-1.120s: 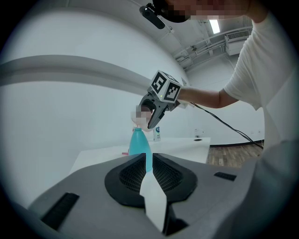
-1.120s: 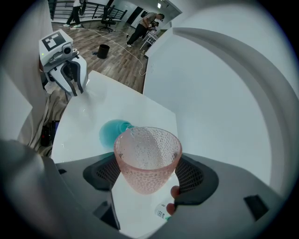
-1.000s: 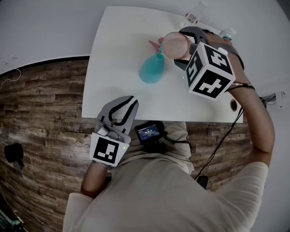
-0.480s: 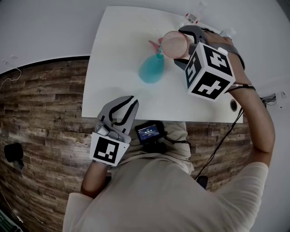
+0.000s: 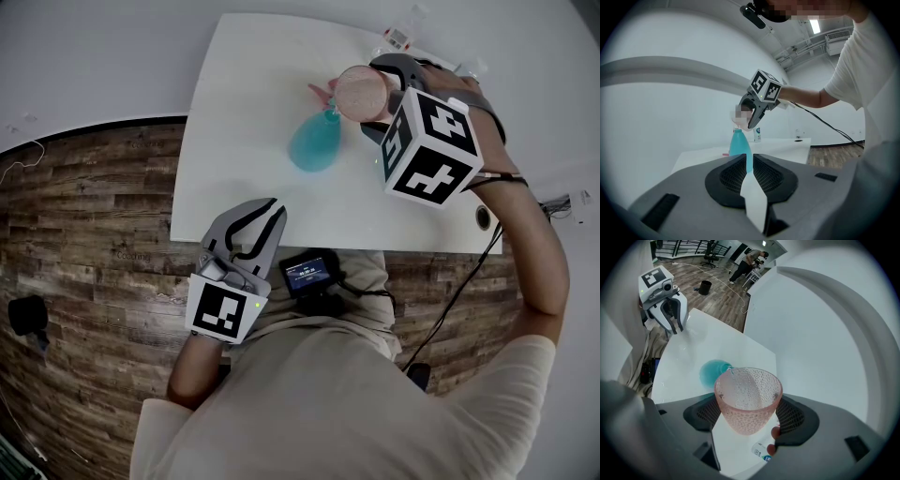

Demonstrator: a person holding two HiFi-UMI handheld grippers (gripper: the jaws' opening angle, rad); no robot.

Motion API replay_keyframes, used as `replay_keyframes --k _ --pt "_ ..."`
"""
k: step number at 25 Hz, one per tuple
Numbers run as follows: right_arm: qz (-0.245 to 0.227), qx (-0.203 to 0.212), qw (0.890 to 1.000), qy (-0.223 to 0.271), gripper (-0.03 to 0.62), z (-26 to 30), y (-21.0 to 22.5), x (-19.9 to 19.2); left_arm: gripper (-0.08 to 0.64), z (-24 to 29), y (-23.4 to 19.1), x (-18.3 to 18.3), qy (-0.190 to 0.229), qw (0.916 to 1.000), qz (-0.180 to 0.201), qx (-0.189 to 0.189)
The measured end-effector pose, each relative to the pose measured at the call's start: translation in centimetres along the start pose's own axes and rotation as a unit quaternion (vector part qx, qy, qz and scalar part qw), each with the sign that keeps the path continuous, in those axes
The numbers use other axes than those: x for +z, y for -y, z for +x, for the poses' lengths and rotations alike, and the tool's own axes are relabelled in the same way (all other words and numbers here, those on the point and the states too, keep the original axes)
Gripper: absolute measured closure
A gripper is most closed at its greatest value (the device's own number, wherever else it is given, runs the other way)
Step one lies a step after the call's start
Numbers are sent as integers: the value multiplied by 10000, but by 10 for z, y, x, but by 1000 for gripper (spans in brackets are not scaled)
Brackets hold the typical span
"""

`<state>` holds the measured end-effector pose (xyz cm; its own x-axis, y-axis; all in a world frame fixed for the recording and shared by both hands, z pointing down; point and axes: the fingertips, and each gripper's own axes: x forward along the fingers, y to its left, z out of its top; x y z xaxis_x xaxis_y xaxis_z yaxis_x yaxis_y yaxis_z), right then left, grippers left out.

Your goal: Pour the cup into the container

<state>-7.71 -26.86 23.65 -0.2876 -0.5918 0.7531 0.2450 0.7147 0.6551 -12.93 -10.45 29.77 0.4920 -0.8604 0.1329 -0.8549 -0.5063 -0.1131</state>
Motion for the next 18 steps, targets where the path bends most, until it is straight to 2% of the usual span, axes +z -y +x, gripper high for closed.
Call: replay_keyframes --k 18 --pt "-94 -27 9999 -91 221 -1 0 1 520 -3 -2 0 7 10000 -3 25"
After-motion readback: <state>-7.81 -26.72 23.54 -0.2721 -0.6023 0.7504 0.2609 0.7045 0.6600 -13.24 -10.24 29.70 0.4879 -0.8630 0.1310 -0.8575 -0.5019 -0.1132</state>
